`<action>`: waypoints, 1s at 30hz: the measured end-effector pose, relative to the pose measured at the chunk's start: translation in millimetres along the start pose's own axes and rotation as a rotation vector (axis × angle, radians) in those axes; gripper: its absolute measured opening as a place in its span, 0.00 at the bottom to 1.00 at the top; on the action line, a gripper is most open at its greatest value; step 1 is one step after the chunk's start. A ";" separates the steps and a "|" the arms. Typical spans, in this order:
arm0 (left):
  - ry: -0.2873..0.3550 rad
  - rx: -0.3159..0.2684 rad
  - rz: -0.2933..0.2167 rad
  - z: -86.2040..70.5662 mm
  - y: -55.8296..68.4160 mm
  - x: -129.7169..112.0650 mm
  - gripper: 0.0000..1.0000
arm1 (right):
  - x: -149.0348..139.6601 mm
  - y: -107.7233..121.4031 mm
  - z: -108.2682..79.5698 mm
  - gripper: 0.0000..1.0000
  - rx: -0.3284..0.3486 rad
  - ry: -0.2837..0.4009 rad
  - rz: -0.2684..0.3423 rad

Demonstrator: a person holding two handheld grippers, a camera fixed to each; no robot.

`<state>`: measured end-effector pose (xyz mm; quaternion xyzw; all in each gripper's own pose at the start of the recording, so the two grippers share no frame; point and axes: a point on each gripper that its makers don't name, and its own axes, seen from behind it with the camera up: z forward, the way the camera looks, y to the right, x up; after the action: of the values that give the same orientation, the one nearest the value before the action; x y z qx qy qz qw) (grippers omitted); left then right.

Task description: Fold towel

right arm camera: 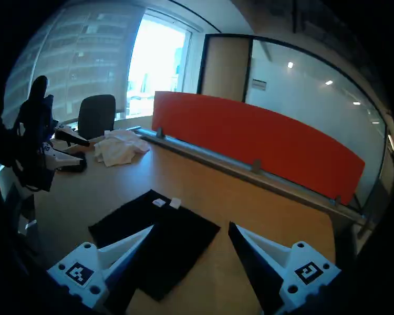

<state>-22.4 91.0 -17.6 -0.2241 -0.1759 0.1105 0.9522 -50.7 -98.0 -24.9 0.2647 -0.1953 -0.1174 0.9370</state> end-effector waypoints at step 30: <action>-0.246 -0.146 0.025 42.6 50.7 -142.6 0.97 | -133.1 -44.2 38.1 1.00 0.121 -0.198 -0.036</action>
<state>-175.7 110.6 -46.2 -0.2798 -0.2958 0.1360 0.9032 -191.5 -108.9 -59.4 0.3114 -0.2889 -0.1480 0.8931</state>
